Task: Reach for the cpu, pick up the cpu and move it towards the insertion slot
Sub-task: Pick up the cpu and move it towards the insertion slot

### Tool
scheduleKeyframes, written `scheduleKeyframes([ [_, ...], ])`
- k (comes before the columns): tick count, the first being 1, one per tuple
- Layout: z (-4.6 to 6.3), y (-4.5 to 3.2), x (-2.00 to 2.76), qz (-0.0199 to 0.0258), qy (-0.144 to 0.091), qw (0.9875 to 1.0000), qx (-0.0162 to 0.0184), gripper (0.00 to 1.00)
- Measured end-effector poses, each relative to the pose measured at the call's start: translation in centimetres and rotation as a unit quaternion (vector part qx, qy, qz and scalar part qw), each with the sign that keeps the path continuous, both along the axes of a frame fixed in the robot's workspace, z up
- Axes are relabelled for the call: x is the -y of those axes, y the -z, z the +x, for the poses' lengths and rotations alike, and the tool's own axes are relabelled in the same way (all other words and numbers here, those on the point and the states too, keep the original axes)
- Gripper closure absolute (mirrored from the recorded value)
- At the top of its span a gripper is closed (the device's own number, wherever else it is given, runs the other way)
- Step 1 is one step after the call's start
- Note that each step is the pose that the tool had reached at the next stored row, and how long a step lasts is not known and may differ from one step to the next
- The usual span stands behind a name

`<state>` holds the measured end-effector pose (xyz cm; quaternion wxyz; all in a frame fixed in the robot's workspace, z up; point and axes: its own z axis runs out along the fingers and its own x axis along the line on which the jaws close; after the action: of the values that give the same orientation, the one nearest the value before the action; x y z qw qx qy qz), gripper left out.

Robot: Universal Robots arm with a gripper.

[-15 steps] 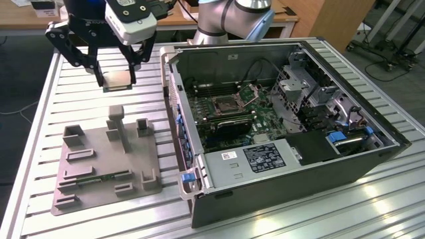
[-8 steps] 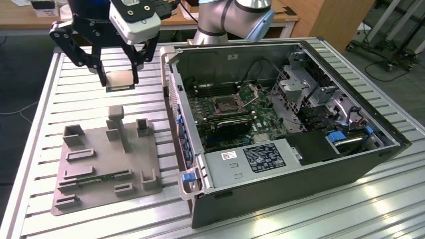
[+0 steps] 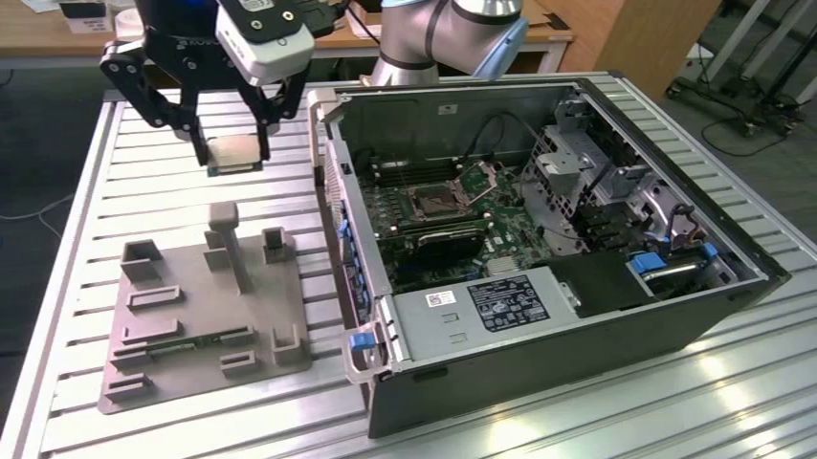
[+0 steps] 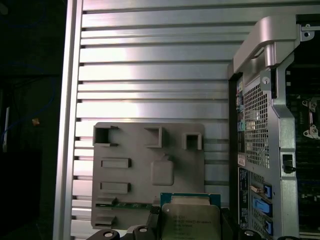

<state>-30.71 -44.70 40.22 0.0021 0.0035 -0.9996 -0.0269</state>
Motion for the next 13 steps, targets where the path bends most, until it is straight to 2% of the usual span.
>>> scheduleKeyframes([
  [13, 0.41, 0.00, 0.00, 0.0000, 0.000, 1.0000, 0.0000, 0.46],
])
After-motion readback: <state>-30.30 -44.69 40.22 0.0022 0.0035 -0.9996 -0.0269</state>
